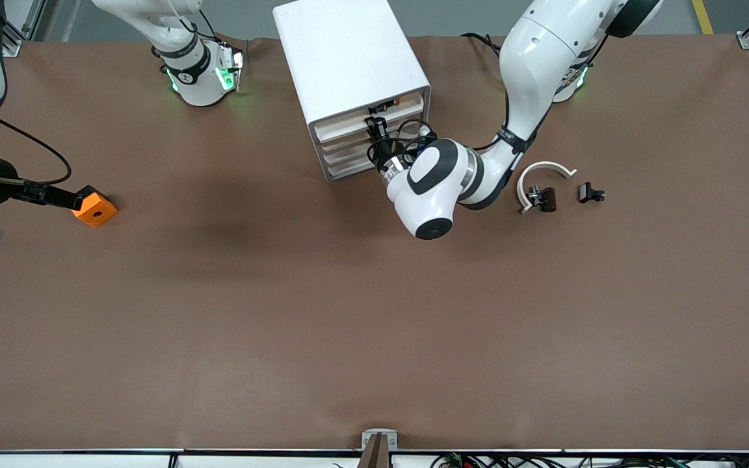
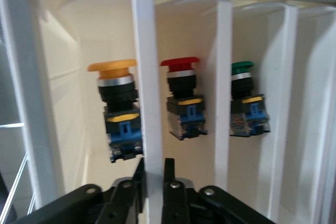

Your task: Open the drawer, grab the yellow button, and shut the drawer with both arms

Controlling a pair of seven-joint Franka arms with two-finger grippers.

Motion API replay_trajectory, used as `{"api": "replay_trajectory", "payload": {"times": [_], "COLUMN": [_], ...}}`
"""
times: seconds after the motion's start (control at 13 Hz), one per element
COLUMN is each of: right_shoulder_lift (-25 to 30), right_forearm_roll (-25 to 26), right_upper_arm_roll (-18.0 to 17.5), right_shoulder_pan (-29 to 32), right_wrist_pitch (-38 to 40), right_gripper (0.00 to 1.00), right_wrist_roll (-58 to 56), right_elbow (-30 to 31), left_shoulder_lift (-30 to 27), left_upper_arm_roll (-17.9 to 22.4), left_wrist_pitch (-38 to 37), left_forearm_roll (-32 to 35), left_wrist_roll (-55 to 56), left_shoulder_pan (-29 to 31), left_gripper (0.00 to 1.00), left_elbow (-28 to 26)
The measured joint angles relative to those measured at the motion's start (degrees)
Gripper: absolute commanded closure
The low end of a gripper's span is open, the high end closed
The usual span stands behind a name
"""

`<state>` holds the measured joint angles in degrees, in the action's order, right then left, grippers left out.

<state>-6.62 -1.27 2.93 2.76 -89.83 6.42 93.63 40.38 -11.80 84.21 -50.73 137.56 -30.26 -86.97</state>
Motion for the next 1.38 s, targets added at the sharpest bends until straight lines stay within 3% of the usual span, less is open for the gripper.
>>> {"api": "replay_trajectory", "payload": {"times": [0.31,0.77,1.38], "right_shoulder_lift": [-0.01,-0.01,-0.74], "right_forearm_roll": [-0.01,-2.77,-5.62], "right_upper_arm_roll": [-0.38,-1.05,-1.60], "right_shoulder_pan": [-1.10,-9.18,-31.28], "right_wrist_pitch": [0.05,1.71,2.29], "right_gripper": [0.00,0.00,0.00], "right_wrist_roll": [5.15,22.70,61.07], "right_elbow": [0.00,-0.01,-2.72], "left_shoulder_lift": [0.15,0.23,0.63], "left_upper_arm_roll": [0.01,0.83,1.15], "left_wrist_pitch": [-0.13,-0.08,1.55], "left_forearm_roll": [-0.10,-0.06,0.11], "left_wrist_roll": [0.24,0.10,-1.41], "left_shoulder_pan": [0.14,3.00,6.48], "left_gripper": [1.00,1.00,1.00], "left_elbow": [0.01,1.37,3.30]}}
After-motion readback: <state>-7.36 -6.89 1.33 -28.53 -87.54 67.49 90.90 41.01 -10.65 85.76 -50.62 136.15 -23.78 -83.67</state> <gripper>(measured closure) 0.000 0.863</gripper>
